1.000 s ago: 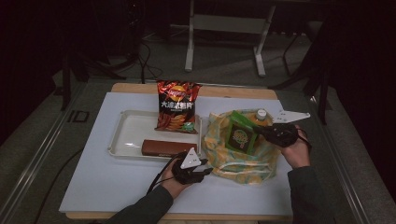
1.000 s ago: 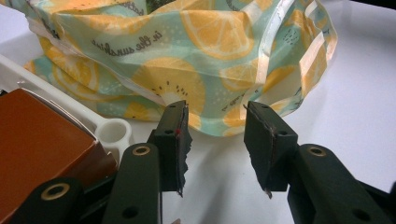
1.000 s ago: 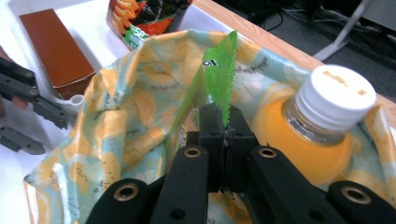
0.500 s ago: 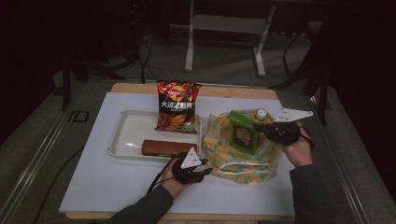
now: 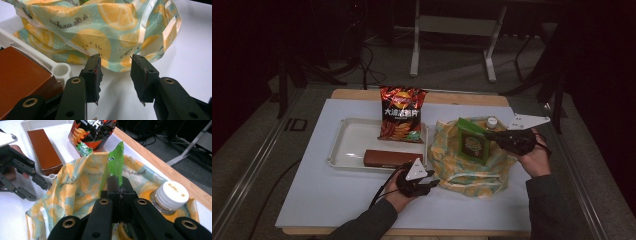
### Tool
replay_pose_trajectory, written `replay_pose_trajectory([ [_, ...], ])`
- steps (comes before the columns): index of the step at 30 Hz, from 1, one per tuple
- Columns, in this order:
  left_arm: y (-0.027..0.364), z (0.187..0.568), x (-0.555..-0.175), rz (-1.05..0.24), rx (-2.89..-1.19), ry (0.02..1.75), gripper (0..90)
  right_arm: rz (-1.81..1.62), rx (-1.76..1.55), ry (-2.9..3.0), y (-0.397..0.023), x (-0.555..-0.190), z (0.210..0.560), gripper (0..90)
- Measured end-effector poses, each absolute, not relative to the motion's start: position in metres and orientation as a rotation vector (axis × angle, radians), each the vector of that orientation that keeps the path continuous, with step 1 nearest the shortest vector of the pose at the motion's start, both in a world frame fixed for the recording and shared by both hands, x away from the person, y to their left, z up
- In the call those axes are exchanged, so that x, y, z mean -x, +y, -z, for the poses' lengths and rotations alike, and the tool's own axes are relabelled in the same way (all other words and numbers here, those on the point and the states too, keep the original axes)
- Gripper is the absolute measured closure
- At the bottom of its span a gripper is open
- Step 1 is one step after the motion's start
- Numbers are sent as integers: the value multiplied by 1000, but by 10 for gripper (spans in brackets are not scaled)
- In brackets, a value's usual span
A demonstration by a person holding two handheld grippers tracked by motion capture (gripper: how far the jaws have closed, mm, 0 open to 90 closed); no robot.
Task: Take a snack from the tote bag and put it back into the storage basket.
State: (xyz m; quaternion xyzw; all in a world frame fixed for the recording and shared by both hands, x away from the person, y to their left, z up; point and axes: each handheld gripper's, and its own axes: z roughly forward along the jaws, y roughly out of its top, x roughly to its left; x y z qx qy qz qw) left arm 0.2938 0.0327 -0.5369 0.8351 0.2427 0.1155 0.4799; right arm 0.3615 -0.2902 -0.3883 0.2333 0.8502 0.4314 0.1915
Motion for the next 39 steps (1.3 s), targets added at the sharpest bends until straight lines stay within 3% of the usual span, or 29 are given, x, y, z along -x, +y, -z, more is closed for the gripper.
replay_pose_trajectory([
  [39,33,537,-294,-270,-2034,591,589,-1418,-439,2387,-281,-341,339,899],
])
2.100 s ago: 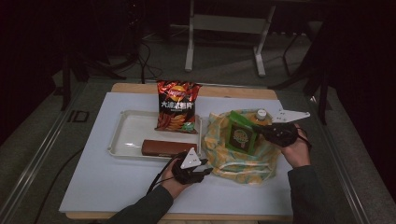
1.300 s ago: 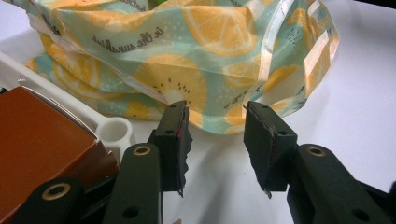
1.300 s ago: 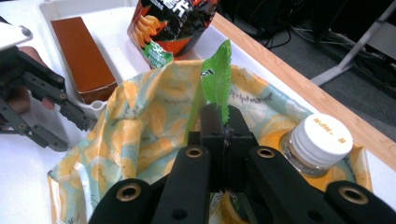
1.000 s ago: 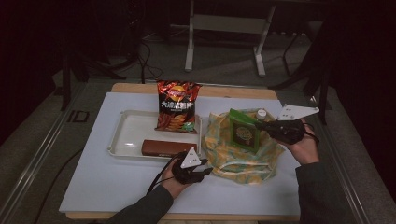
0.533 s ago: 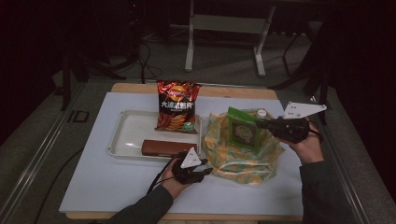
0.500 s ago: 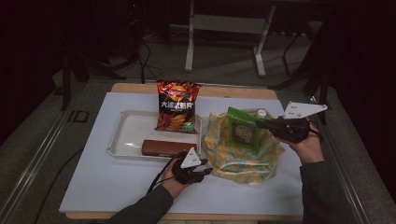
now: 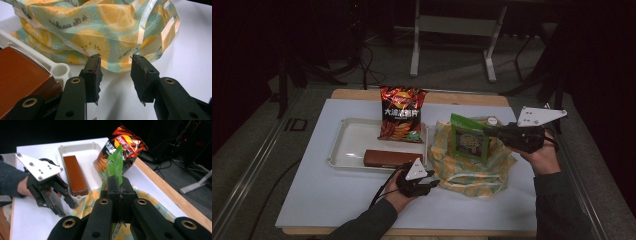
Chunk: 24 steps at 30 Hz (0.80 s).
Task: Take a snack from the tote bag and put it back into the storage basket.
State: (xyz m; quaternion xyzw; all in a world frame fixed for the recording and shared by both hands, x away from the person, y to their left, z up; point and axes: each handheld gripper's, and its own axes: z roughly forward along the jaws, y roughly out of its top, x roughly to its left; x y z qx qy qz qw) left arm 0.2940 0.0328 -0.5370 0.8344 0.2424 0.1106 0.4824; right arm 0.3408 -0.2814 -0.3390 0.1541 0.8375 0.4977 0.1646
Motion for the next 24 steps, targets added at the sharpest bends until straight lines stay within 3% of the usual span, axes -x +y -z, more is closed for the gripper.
replay_pose_trajectory([
  [24,33,537,-294,-268,-2034,588,587,-1483,-370,2405,-246,-349,336,899],
])
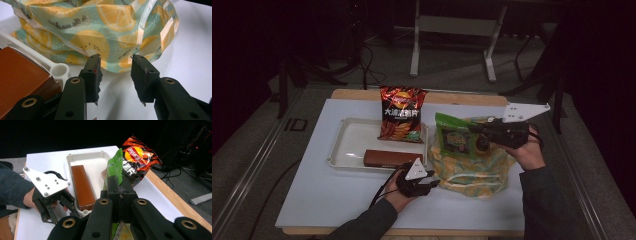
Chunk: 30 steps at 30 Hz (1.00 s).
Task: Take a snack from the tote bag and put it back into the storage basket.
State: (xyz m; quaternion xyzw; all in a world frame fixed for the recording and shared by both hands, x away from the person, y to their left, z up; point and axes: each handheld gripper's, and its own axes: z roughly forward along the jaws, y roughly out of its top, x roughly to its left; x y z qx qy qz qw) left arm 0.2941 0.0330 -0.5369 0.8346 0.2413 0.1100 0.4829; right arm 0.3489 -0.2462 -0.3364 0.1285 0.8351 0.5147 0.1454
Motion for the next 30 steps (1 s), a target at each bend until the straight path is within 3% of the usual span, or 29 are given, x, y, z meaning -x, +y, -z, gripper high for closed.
replay_pose_trajectory([
  [30,33,537,-294,-268,-2035,579,586,-1495,-302,2441,-192,-368,334,899],
])
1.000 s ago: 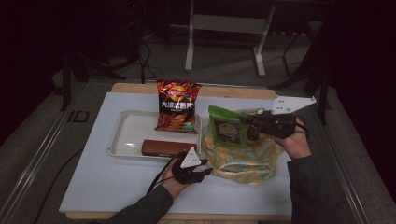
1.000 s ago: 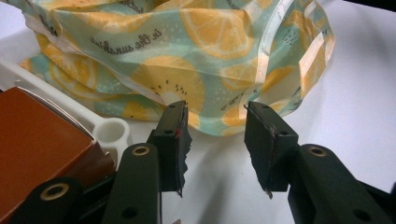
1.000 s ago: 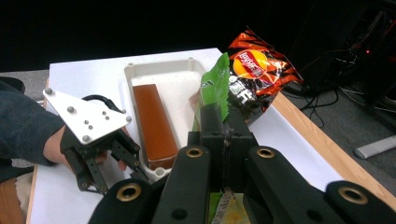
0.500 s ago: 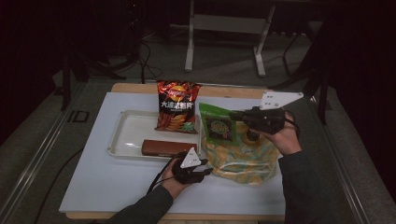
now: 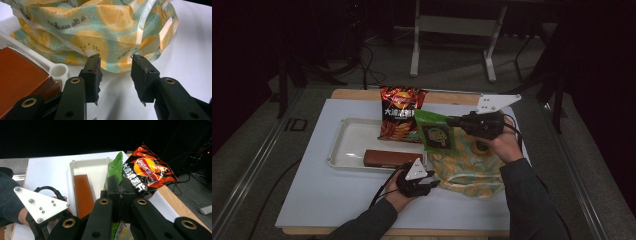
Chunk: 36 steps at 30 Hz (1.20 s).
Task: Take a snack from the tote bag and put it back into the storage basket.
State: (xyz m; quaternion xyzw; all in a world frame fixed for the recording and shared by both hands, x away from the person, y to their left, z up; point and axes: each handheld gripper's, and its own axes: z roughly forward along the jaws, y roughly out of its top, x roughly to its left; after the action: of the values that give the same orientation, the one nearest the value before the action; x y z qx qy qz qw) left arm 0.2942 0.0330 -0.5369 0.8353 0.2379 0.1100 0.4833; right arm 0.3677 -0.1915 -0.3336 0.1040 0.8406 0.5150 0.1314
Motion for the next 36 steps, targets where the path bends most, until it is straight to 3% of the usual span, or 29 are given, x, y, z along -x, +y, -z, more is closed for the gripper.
replay_pose_trajectory([
  [36,33,537,-294,-265,-2036,579,586,-1481,-309,2462,-125,-394,349,899],
])
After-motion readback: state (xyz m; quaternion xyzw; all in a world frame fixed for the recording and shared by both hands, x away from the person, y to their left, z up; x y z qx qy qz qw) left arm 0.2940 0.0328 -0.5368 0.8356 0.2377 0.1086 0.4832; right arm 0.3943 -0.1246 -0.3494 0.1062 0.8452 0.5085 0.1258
